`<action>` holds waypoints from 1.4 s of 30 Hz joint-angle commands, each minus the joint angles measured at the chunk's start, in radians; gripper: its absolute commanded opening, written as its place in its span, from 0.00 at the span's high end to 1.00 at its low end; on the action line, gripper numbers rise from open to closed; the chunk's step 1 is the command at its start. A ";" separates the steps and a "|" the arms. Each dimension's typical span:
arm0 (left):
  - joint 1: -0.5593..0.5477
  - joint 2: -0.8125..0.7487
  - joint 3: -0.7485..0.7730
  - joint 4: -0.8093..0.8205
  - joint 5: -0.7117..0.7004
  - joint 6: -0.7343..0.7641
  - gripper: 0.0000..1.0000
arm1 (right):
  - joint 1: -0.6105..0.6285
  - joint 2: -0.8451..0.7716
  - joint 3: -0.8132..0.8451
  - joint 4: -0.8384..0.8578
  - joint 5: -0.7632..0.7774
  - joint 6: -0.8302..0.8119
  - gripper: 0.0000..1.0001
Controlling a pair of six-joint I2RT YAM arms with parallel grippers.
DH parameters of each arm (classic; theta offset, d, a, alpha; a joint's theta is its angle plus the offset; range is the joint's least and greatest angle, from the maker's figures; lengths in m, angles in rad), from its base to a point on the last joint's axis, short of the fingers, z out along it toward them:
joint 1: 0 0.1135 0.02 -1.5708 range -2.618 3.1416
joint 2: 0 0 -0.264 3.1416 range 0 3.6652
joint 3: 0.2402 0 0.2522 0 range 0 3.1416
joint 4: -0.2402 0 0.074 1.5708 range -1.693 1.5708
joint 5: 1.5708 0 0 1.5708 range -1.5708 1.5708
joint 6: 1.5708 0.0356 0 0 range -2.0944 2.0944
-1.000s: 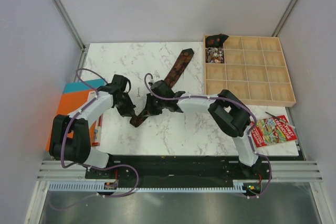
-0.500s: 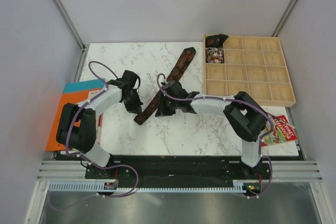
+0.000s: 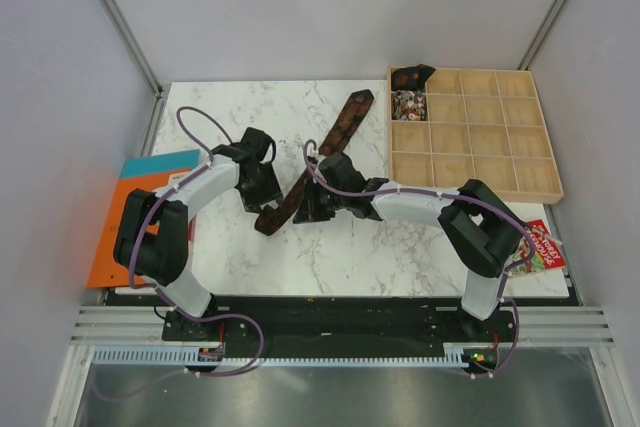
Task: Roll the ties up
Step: Roll the tie at the center of the board.
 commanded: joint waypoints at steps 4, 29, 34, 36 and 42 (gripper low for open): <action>-0.010 -0.009 0.055 -0.025 -0.037 -0.007 0.40 | 0.002 -0.056 -0.031 0.225 -0.126 0.034 0.86; 0.183 -0.296 -0.005 -0.083 -0.096 0.059 0.38 | 0.057 0.099 0.217 0.135 -0.073 0.077 0.85; 0.257 -0.441 -0.147 -0.024 -0.041 0.068 0.38 | 0.057 0.207 0.340 0.052 -0.068 0.073 0.86; 0.277 -0.512 -0.193 -0.013 -0.016 0.065 0.39 | 0.057 0.235 0.389 0.028 -0.069 0.068 0.86; 0.287 -0.603 -0.250 0.012 0.024 0.073 0.40 | 0.055 0.314 0.467 0.002 -0.059 0.057 0.87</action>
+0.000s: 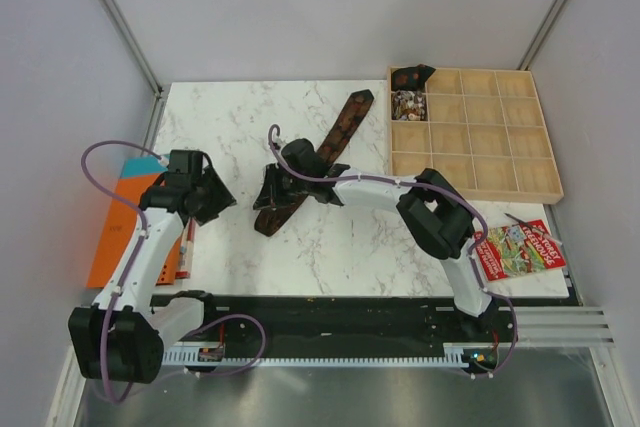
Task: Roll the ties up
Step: Roll the tie at the center of the board.
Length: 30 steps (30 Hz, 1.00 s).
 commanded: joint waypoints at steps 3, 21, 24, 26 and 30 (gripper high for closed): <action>0.002 -0.047 -0.038 0.060 0.071 0.047 0.40 | -0.004 0.062 0.075 -0.028 0.013 -0.028 0.87; -0.007 -0.080 -0.119 0.144 0.173 0.036 0.41 | -0.064 0.082 -0.051 -0.039 0.023 -0.069 0.89; -0.015 -0.080 -0.130 0.158 0.173 0.034 0.41 | -0.067 0.088 -0.060 -0.038 0.020 -0.069 0.89; -0.024 -0.077 -0.137 0.176 0.180 0.030 0.41 | -0.067 0.088 -0.065 -0.013 0.018 -0.071 0.89; -0.056 -0.060 -0.167 0.214 0.188 0.005 0.41 | -0.077 0.088 -0.077 -0.007 0.020 -0.073 0.89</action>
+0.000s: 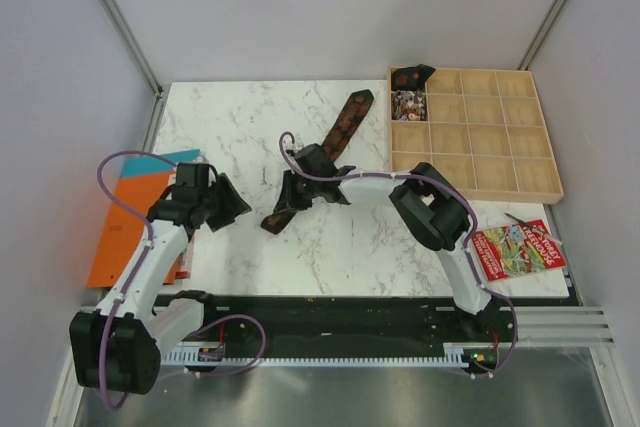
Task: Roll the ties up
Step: Roll the tie at the center of the board.
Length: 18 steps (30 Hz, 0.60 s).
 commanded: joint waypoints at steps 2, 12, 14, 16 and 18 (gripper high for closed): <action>-0.054 0.027 -0.037 0.093 0.033 -0.024 0.41 | -0.011 0.001 -0.036 0.025 0.004 -0.023 0.89; -0.118 0.088 -0.126 0.208 0.039 -0.185 0.39 | -0.017 -0.028 -0.120 0.107 -0.009 0.013 0.95; -0.118 0.084 -0.148 0.252 0.053 -0.231 0.39 | -0.017 -0.031 -0.145 0.128 -0.016 0.030 0.96; -0.122 0.081 -0.178 0.281 0.059 -0.262 0.39 | -0.017 -0.033 -0.162 0.151 -0.019 0.043 0.97; -0.122 0.079 -0.207 0.330 0.068 -0.297 0.39 | -0.018 -0.039 -0.182 0.170 -0.021 0.044 0.97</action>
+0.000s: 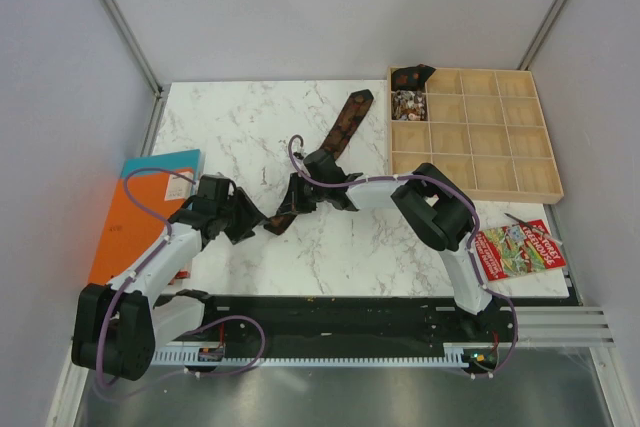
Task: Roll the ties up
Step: Roll the tie at the center of the board.
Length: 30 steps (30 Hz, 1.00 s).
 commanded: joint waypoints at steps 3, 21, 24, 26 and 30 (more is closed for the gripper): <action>-0.014 -0.004 -0.063 0.166 0.036 -0.144 0.38 | -0.001 -0.014 -0.067 0.008 0.007 0.004 0.98; -0.089 0.036 -0.145 0.291 -0.061 -0.330 0.46 | -0.001 -0.014 -0.105 0.065 -0.002 0.025 0.99; -0.097 0.047 -0.157 0.309 -0.078 -0.365 0.46 | -0.001 -0.014 -0.111 0.070 -0.005 0.027 0.99; -0.104 0.056 -0.166 0.320 -0.096 -0.388 0.48 | -0.001 -0.015 -0.113 0.074 -0.004 0.028 0.99; -0.115 0.076 -0.166 0.320 -0.126 -0.401 0.55 | -0.001 -0.017 -0.116 0.076 -0.005 0.027 0.99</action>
